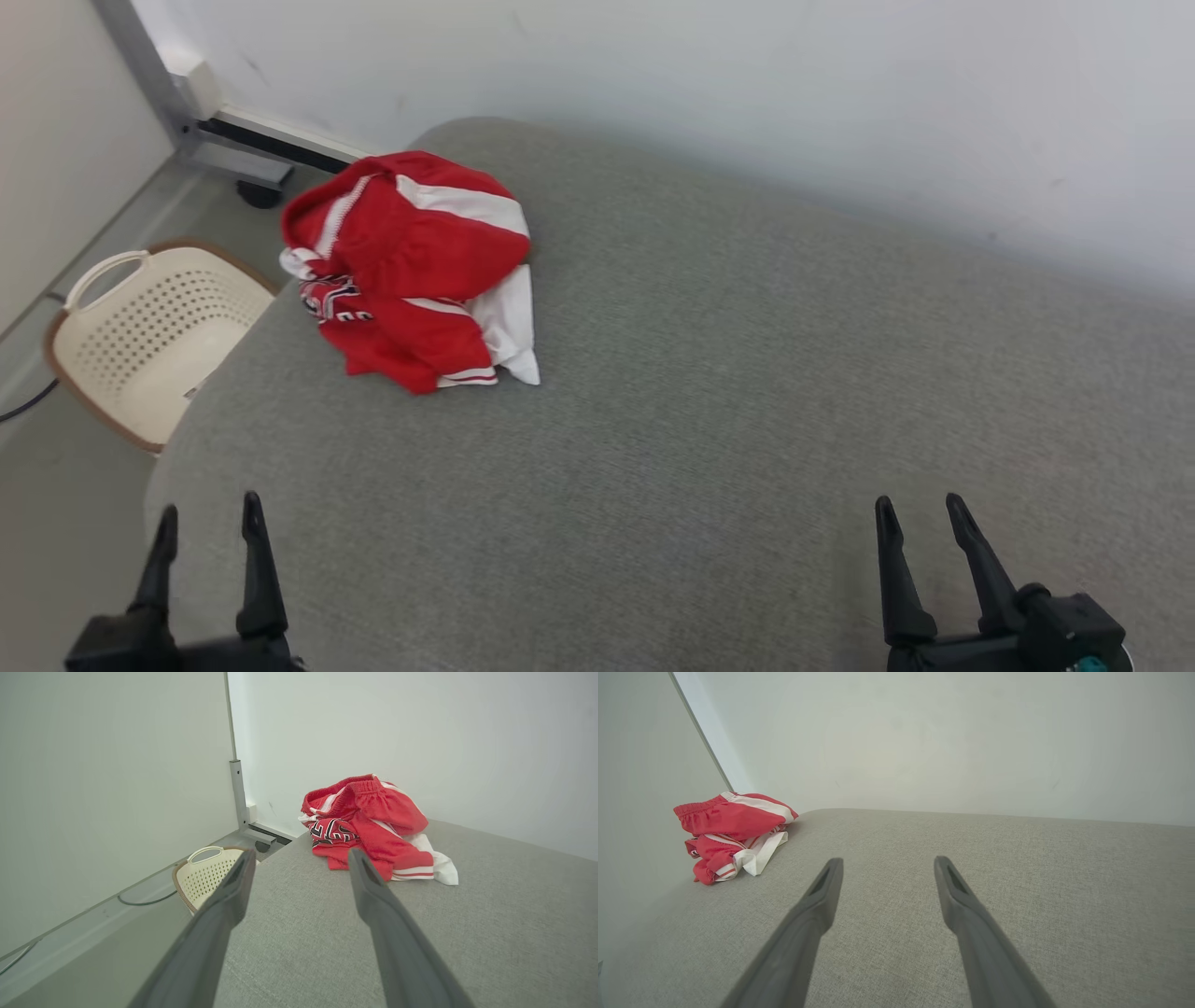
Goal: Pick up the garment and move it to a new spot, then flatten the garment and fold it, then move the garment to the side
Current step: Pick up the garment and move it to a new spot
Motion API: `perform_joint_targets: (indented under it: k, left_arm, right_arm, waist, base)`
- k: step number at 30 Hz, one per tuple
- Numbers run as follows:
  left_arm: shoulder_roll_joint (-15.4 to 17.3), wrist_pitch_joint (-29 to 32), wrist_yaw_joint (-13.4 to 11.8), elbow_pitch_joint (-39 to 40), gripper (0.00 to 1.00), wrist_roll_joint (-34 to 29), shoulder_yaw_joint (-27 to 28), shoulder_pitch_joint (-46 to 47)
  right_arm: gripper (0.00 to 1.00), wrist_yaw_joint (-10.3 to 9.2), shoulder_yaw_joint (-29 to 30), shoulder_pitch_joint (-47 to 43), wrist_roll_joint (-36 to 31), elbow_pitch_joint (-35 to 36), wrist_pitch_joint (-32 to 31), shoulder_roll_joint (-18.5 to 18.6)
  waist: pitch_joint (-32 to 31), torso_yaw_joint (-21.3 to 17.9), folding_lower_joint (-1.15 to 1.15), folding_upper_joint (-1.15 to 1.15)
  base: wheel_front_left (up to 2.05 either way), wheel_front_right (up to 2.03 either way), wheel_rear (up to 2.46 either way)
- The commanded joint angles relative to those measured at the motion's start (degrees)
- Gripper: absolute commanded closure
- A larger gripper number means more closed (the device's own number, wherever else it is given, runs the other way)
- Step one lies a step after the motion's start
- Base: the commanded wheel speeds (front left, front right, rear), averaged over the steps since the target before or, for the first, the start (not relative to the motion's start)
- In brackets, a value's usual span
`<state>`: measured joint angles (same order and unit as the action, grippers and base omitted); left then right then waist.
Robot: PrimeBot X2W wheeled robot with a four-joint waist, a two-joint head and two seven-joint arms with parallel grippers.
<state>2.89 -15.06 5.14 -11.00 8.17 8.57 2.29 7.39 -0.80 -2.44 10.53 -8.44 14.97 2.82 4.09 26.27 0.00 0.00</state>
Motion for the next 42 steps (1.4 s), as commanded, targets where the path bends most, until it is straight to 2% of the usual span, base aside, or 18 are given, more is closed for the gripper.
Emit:
perform_joint_targets:
  k: [1,5,11,18,23,31,39,42]
  left_arm:
    - [-0.03,-0.23,0.36,-0.44,0.0,-0.77,0.52,1.75]
    - [0.22,-0.22,1.22,-1.58,0.0,-1.65,2.52,5.96]
    - [2.44,-0.2,1.85,-4.49,0.0,-0.26,6.74,13.29]
    - [7.51,-0.2,2.25,-8.8,0.0,-0.03,10.52,22.64]
    - [11.0,-0.2,2.33,-11.79,0.0,-0.11,10.22,26.27]
    - [17.72,2.54,2.31,-23.06,0.0,1.74,9.01,33.17]
    - [20.38,8.29,1.24,-29.63,0.0,0.38,7.21,37.87]
    - [20.77,10.94,-0.31,-32.42,0.0,0.05,7.05,38.57]
  right_arm:
    - [0.0,0.19,-0.12,0.63,-0.23,0.12,0.16,0.01]
    - [0.0,0.19,-0.68,2.48,-0.3,0.19,0.16,0.03]
    - [0.0,0.19,-0.39,5.01,-0.06,0.67,0.16,0.02]
    - [0.0,0.19,0.79,8.1,1.28,1.08,0.16,-0.01]
    - [0.0,0.19,0.96,9.87,2.36,1.06,0.16,0.01]
    - [0.0,0.19,0.75,10.94,3.49,1.03,0.15,-0.02]
    - [0.0,0.19,1.21,11.73,3.66,0.92,0.16,0.0]
    - [0.0,0.19,1.26,11.8,3.82,0.85,0.15,-0.02]
  waist:
    - [2.01,-3.34,0.0,0.0]
    - [3.77,-8.0,0.0,0.0]
    - [7.49,-15.09,0.0,0.0]
    - [13.25,-22.5,0.0,0.0]
    - [15.3,-25.41,0.0,0.0]
    - [16.76,-28.54,0.0,0.0]
    - [17.66,-29.42,0.0,0.0]
    - [17.83,-29.7,0.0,0.0]
  base:
    - [0.0,0.0,0.0]
    - [0.0,0.0,0.0]
    - [0.0,0.0,0.0]
    - [0.0,0.0,0.0]
    - [0.0,0.0,0.0]
    - [0.0,0.0,0.0]
    - [0.0,0.0,0.0]
    - [0.0,0.0,0.0]
